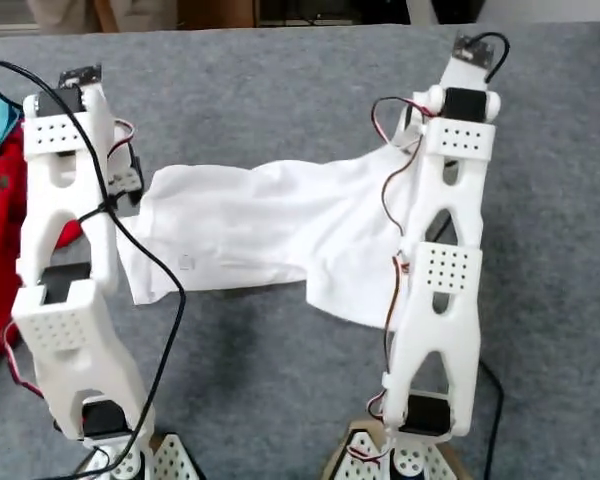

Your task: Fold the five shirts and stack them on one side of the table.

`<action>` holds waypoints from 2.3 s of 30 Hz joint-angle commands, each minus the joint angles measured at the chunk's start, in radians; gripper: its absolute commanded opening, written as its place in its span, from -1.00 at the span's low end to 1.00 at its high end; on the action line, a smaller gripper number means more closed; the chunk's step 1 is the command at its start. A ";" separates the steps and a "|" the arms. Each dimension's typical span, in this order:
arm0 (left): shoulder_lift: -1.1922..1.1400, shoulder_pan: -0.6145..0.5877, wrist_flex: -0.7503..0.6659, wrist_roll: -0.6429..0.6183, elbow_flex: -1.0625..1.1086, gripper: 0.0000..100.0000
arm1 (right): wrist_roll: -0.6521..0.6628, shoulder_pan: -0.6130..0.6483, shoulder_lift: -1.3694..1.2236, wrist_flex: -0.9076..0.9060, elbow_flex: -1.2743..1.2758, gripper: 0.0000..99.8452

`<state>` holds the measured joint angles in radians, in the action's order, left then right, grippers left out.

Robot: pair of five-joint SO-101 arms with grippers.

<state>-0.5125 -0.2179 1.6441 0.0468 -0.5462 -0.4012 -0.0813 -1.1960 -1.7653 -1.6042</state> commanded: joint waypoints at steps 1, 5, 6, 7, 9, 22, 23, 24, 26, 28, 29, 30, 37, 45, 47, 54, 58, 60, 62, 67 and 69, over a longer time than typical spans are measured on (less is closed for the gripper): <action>-0.044 0.014 -0.014 -0.006 -0.141 -0.63 | 0.012 0.019 0.150 -0.017 -0.050 -0.56; -0.168 0.037 -0.018 -0.084 -0.298 -0.61 | 0.009 0.008 0.191 -0.012 -0.051 -0.59; -0.206 0.043 -0.023 -0.097 -0.339 -0.61 | 0.009 -0.004 0.194 -0.014 -0.051 -0.60; -0.246 0.054 -0.028 -0.112 -0.379 -0.61 | 0.008 -0.018 0.197 -0.014 -0.051 -0.62; -0.326 0.075 -0.029 -0.149 -0.457 -0.61 | 0.008 -0.031 0.196 -0.011 -0.051 -0.65; -0.610 0.149 -0.023 -0.253 -0.789 -0.62 | 0.008 -0.097 0.188 0.106 -0.064 -0.67; -0.616 0.155 -0.023 -0.253 -0.789 -0.62 | 0.008 -0.097 0.196 0.106 -0.064 -0.67; -0.622 0.160 -0.023 -0.253 -0.789 -0.62 | 0.008 -0.096 0.202 0.104 -0.064 -0.67; -0.633 0.166 -0.023 -0.253 -0.789 -0.62 | 0.008 -0.094 0.209 0.104 -0.062 -0.67; -0.639 0.166 -0.023 -0.253 -0.789 -0.69 | 0.008 -0.094 0.213 0.103 -0.062 -0.67; -0.644 0.166 -0.026 -0.253 -0.789 -0.76 | 0.008 -0.094 0.213 0.103 -0.062 -0.67; -0.647 0.166 -0.028 -0.253 -0.790 -0.85 | 0.008 -0.094 0.213 0.101 -0.062 -0.67; -0.639 0.153 0.011 -0.290 -0.804 -0.96 | 0.008 -0.088 0.214 0.061 -0.062 -0.67; -0.593 0.101 0.118 -0.310 -0.990 -0.96 | 0.015 -0.068 0.216 -0.002 -0.062 -0.67; -0.532 0.080 0.118 -0.305 -0.967 -0.96 | 0.015 -0.070 0.216 -0.002 -0.062 -0.67; -0.259 0.032 0.118 -0.255 -0.606 -0.96 | 0.015 -0.059 0.216 -0.002 -0.062 -0.67; -0.153 0.018 0.115 -0.195 -0.399 -0.96 | 0.015 -0.056 0.216 -0.003 -0.062 -0.67; -0.120 -0.008 0.115 -0.195 -0.353 -0.96 | 0.015 -0.056 0.216 -0.005 -0.062 -0.67; -0.104 -0.040 0.115 -0.195 -0.324 -0.96 | 0.015 -0.056 0.216 -0.009 -0.062 -0.67; -0.088 -0.103 0.115 -0.195 -0.241 -0.96 | 0.015 -0.056 0.216 -0.015 -0.062 -0.67; -0.091 -0.103 0.115 -0.195 -0.219 -0.96 | 0.015 -0.050 0.216 -0.015 -0.062 -0.67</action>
<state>-0.6690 -0.3053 1.7484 -0.1511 -0.7810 -0.3966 -0.1565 -1.0917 -1.7637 -1.6210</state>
